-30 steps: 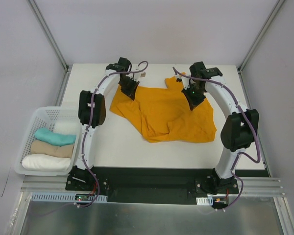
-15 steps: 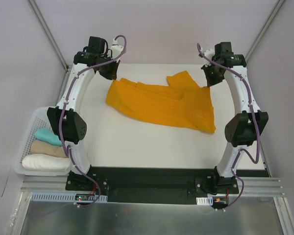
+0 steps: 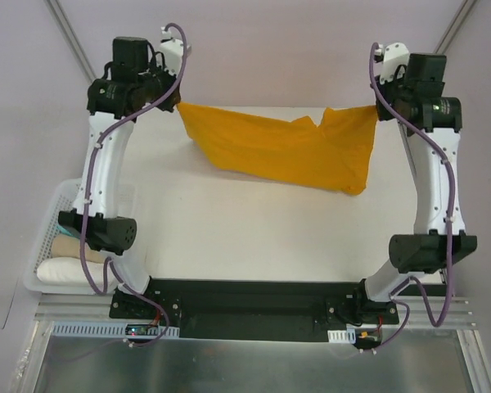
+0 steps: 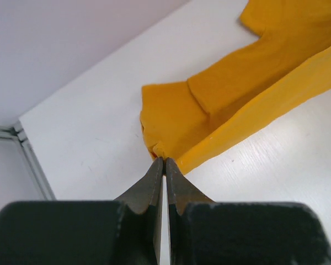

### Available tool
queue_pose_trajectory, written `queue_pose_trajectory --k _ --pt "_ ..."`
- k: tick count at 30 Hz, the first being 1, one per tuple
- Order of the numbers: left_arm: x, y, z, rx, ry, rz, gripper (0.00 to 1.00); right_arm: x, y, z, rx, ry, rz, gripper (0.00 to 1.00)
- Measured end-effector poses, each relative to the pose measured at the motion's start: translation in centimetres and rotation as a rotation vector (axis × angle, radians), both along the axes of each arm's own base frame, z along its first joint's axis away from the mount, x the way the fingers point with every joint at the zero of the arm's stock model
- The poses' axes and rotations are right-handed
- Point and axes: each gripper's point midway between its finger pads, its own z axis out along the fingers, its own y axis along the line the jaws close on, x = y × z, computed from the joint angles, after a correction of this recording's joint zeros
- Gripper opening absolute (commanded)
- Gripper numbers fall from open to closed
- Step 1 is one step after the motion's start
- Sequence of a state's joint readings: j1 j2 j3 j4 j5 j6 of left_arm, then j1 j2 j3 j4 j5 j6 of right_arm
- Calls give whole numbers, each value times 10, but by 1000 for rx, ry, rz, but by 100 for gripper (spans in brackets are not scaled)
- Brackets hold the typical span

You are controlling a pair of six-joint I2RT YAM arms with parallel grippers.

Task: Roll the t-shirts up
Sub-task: Flatten out the T-shirt at the center of the board.

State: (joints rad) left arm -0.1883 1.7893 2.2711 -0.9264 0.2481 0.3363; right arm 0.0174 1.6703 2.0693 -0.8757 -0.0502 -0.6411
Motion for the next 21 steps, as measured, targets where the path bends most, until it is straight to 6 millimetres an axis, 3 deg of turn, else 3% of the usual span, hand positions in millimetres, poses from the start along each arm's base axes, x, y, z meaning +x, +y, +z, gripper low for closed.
queue_pose_trajectory --k 5,9,15,21 --pt "-43 6 73 -50 -171 -1 0 -51 7 80 -4 -209 48 1" --pt "-84 13 116 -86 -281 4 0 -98 8 141 -20 -377 57 1" --pt "-160 27 163 -117 -435 0 0 -168 12 194 -60 -549 92 1" --pt "-245 42 205 -155 -621 -14 0 -256 3 238 -75 -744 89 1"
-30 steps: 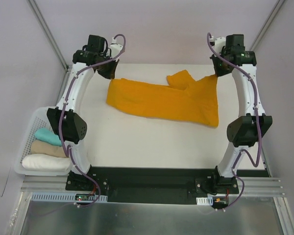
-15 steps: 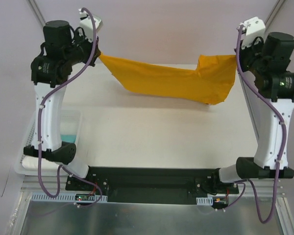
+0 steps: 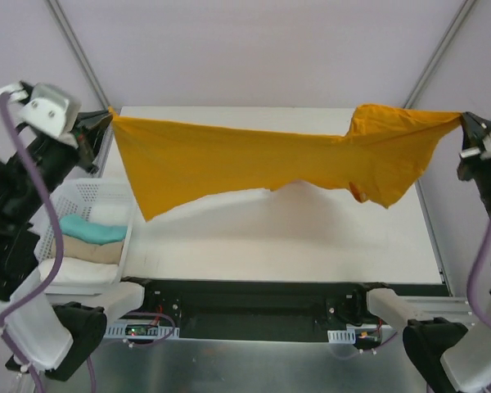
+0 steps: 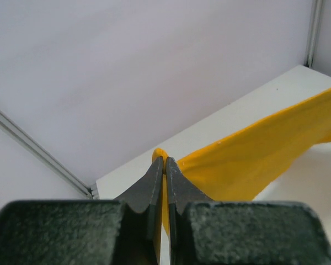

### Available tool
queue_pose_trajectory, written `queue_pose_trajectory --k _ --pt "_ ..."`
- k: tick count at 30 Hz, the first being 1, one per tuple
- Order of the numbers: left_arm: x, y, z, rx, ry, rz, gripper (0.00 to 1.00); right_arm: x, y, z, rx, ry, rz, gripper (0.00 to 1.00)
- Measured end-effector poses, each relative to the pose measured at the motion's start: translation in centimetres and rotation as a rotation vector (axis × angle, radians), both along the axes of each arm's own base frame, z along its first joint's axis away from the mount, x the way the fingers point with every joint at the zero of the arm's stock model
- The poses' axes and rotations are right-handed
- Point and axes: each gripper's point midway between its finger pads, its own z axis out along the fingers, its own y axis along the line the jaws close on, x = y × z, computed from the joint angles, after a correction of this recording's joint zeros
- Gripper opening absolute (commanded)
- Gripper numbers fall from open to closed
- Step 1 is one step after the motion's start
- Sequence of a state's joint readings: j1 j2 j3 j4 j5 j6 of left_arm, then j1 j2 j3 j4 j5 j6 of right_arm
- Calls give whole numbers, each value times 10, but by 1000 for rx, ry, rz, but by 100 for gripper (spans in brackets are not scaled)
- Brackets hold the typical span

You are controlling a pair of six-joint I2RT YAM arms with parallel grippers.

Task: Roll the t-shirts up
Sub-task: Flatten out the T-shirt at the center of the board.

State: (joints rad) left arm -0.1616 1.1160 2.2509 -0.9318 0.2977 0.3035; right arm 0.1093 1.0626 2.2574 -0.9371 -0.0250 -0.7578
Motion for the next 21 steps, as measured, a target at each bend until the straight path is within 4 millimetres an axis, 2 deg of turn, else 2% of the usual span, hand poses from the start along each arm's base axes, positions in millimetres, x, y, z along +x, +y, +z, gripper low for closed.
queue_pose_trajectory --k 3,6,8,11,14,17,20,21 --pt "-39 5 18 -16 -90 -4 0 -50 -6 22 10 -121 -6 1" --pt "-68 9 36 -29 -171 6 0 -98 -13 41 16 -241 -43 1" --pt "-83 8 46 -36 -216 -2 0 -121 -14 51 10 -310 -74 1" --pt "-94 7 55 -39 -255 -13 0 -141 -9 64 -6 -384 -110 1" --pt "-93 7 57 -39 -262 -13 0 -137 0 69 -21 -402 -125 1" --pt "-76 6 48 -28 -225 -9 0 -112 3 61 -2 -357 -110 1" --pt "-36 4 14 8 -119 -8 0 -70 -1 42 39 -267 -84 1" --pt "-17 3 -5 25 -61 -10 0 -50 -2 30 55 -218 -70 1"
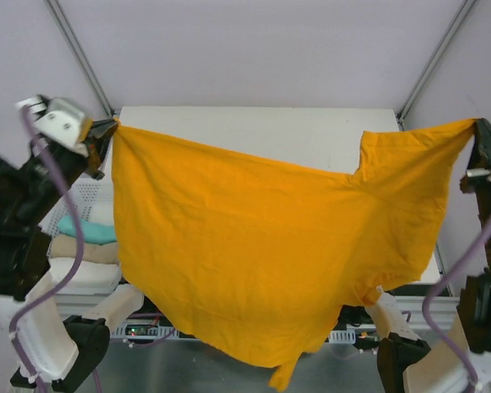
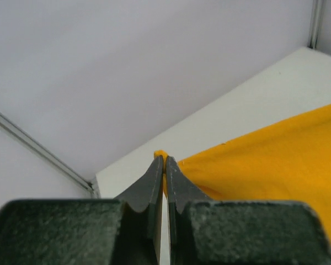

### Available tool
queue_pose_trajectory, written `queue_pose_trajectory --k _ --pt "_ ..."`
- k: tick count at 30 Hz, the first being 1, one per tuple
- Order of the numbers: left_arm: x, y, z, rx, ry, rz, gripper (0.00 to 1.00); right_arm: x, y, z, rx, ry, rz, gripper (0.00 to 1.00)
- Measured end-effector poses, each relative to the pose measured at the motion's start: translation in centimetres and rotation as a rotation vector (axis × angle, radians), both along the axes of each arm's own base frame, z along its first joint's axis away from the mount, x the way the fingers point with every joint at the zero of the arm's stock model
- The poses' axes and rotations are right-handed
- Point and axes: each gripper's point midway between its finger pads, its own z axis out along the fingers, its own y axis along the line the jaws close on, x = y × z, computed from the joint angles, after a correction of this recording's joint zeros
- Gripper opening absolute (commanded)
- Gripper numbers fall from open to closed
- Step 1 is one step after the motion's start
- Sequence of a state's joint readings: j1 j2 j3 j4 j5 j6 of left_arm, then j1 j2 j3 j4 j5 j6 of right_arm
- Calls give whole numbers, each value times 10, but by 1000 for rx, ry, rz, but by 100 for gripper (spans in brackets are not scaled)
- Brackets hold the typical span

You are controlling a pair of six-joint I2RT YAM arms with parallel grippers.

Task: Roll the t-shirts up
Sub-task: Flatten out the T-shirt at the center of the board.

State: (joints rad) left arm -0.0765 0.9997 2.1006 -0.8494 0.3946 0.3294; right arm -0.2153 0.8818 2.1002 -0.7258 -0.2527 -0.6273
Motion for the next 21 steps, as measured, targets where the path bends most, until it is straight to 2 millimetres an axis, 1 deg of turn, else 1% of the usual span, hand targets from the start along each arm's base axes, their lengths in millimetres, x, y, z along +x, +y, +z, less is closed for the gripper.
queue_pose_trajectory --k 1,3,4,5,7,9,14,16,18,20,21 --pt "17 -2 -22 15 63 -5 0 15 -1 -11 12 42 13 1" --pt "49 -5 -68 41 201 -15 0 56 -2 -42 43 154 56 1" --pt "62 -7 -88 50 257 -22 0 71 -3 -56 59 200 69 1" --pt "72 -8 -105 57 307 -27 0 91 -4 -74 79 259 86 1" --pt "96 -12 -144 73 411 -44 0 122 -7 -107 108 364 106 1" --pt "116 -15 -177 83 498 -57 0 152 -5 -143 122 466 126 1" --pt "166 -23 -237 86 658 -89 0 221 9 -241 91 715 170 0" --pt "190 -28 -265 81 730 -105 0 252 14 -280 62 805 178 1" --pt "215 -31 -300 76 822 -112 0 284 18 -320 29 885 180 0" --pt "236 -33 -335 75 902 -111 0 310 19 -357 -3 955 171 1" --pt "247 -33 -357 76 955 -108 0 323 19 -378 -20 999 164 1"
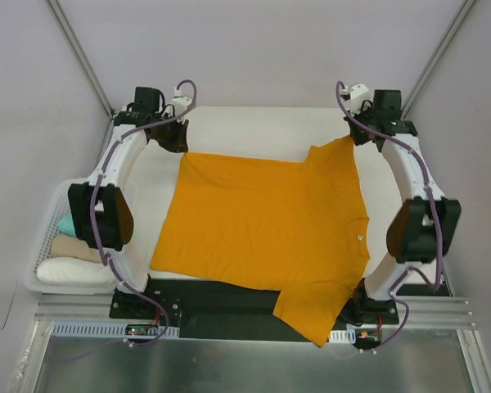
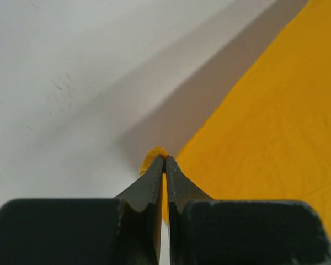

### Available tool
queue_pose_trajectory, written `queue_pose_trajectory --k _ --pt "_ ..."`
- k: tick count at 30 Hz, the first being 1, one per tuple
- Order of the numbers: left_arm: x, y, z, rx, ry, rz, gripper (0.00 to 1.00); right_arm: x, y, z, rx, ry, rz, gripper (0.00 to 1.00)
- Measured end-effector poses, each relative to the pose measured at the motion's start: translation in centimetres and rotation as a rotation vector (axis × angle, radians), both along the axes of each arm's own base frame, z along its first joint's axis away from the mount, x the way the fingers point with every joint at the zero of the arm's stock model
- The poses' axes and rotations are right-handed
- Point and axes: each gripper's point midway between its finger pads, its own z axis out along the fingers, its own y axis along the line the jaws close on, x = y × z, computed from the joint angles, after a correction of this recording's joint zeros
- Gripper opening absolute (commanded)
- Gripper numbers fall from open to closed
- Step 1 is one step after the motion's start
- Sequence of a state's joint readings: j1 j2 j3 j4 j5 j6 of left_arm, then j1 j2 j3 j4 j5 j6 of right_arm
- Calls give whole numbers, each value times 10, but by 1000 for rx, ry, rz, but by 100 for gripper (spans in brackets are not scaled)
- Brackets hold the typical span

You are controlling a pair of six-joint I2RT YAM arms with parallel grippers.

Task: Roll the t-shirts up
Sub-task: Flatten out the T-shirt at the center of the board, then fold the T-shirt at the center of the board.

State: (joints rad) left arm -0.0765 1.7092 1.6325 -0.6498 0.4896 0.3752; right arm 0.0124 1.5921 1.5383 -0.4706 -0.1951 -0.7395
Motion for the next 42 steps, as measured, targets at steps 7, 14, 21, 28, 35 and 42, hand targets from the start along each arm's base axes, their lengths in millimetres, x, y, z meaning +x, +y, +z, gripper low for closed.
queue_pose_trajectory --k 7,14,21,28,35,42 --pt "50 7 -70 62 122 37 0 96 -12 -96 -110 129 -26 1" --pt "116 13 -75 106 38 85 0 168 -24 -110 -164 53 -83 1" --pt "147 20 -96 138 33 131 0 212 -26 -104 -205 -86 -124 1" --pt "154 20 -91 138 13 137 0 226 -10 -100 -258 -152 -99 1" --pt "143 8 -93 84 45 97 0 189 -9 -122 -311 -40 -60 1" --pt "126 5 -90 69 68 72 0 141 -17 -103 -328 46 -49 1"
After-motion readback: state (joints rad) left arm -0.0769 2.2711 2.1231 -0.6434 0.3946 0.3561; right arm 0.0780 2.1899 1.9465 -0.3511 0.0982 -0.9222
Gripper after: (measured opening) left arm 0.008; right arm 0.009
